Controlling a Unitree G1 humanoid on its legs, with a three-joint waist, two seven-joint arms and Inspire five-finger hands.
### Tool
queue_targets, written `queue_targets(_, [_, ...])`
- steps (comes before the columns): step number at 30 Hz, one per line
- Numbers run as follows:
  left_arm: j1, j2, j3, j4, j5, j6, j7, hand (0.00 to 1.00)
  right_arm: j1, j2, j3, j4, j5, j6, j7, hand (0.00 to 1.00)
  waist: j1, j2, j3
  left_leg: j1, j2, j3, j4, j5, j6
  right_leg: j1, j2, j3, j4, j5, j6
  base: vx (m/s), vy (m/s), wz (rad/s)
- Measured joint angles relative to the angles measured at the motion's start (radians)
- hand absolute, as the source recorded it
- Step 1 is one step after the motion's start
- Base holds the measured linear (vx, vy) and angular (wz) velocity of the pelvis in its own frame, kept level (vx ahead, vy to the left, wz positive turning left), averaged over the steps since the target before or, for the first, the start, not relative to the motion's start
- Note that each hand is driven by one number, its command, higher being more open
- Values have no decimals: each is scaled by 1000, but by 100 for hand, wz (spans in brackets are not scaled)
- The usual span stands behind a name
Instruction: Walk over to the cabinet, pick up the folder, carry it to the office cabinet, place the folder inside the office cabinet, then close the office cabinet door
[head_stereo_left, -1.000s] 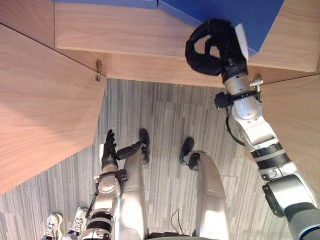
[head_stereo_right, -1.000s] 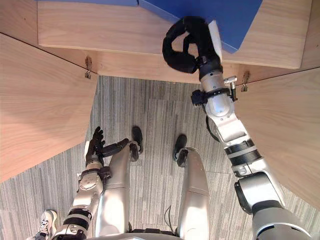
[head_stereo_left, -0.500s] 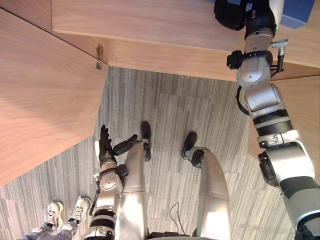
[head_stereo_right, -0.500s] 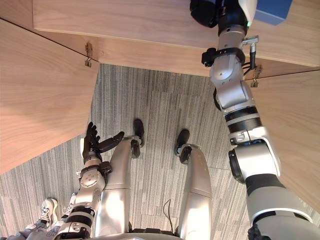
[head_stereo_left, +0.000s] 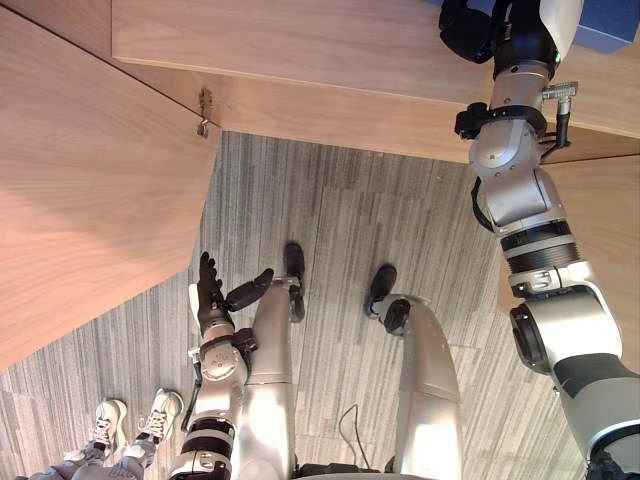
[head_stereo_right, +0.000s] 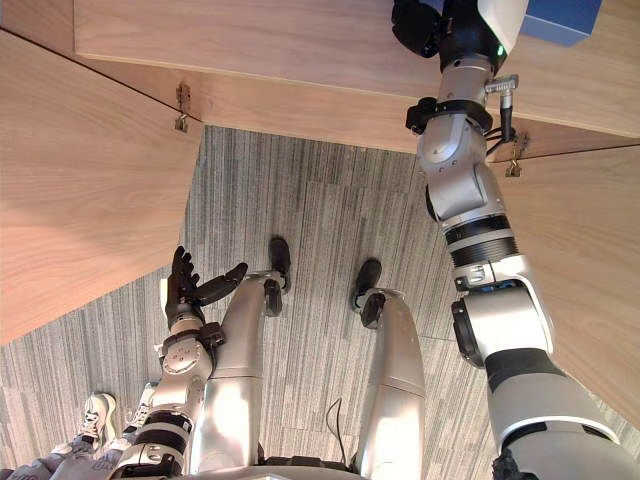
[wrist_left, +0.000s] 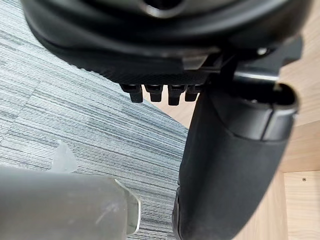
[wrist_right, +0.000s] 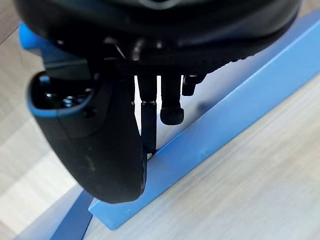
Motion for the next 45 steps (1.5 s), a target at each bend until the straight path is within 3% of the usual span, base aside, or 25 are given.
queue_targets(3, [1, 7, 0, 16, 2, 27, -4, 100, 206, 62, 0, -281, 35, -5, -14, 0, -7, -1, 1, 51, 6, 10, -11, -2, -2, 54, 3, -6, -23, 0, 0, 0, 0, 0])
queue_targets(6, [21, -1, -2, 40, 9, 49, -6, 100, 479, 145, 2, -556, 36, -61, -15, 0, -12, -1, 1, 164, 22, 30, -37, -19, 0, 182, 13, -17, -77, 1, 1, 33, -23, -2])
queue_targets(9, [69, -21, -11, 41, 30, 60, -25, 100, 739, 238, 15, -707, 52, -148, 12, 0, -20, -3, -1, 308, 29, 56, -86, -37, -1, 330, 21, -17, -152, 9, 15, 29, 5, -8])
queue_targets(12, [112, -33, -22, 50, 40, 66, -33, 100, 915, 295, 44, -716, 75, -207, 72, 0, -37, -9, -5, 433, 31, 90, -150, -39, 2, 447, 30, -7, -235, 32, 29, 47, 20, -21])
queue_targets(13, [122, -34, -21, 74, 40, 69, -43, 100, 985, 311, 52, -677, 86, -219, 110, 100, -41, -15, -17, 486, 37, 105, -181, -39, 3, 497, 43, -4, -285, 48, 32, 106, 16, -33])
queue_targets(15, [134, -24, -24, 116, 40, 73, -52, 100, 1065, 332, 54, -585, 107, -225, 163, 100, -43, -32, -46, 563, 39, 128, -236, -32, 4, 566, 57, 17, -353, 72, 36, 131, 12, -36])
queue_targets(16, [148, -13, -30, 164, 42, 73, -62, 100, 1115, 345, 48, -454, 110, -224, 206, 100, -52, -47, -84, 634, 36, 149, -295, -23, 5, 629, 68, 32, -427, 95, 40, 130, 8, -32])
queue_targets(18, [162, 3, -34, 234, 48, 76, -79, 100, 1141, 354, 30, -256, 110, -223, 240, 100, -73, -51, -142, 702, 25, 171, -369, -3, 3, 697, 76, 41, -522, 130, 48, 204, 7, -28])
queue_targets(19, [165, 4, -34, 272, 63, 82, -92, 100, 1138, 363, -7, -113, 113, -212, 264, 100, -82, -50, -161, 757, 15, 189, -427, 12, 5, 747, 80, 49, -587, 157, 52, 215, 10, -29])
queue_targets(23, [192, 18, -30, 321, 83, 95, -117, 100, 1131, 385, -155, 185, 147, -170, 297, 100, -94, -46, -196, 905, -6, 248, -560, 42, 3, 862, 85, 94, -713, 211, 62, 143, 26, -36])
queue_targets(29, [241, 34, 32, 414, 121, 117, -143, 100, 1133, 390, -410, 425, 314, -150, 290, 100, -123, -15, -295, 1091, -16, 318, -727, 81, -17, 976, 110, 160, -818, 267, 60, 79, 2, -40])
queue_targets(36, [246, 31, 61, 437, 155, 142, -171, 100, 1141, 423, -590, 450, 516, -142, 282, 100, -146, -3, -321, 1170, -36, 369, -814, 123, -26, 998, 116, 221, -849, 291, 51, -54, 1, -28])
queue_targets(45, [297, 13, 62, 432, 168, 146, -182, 100, 1210, 415, -786, 94, 617, -149, 238, 100, -184, 3, -337, 1220, -67, 528, -870, 121, -38, 940, 128, 388, -868, 323, 50, -119, 6, -58])
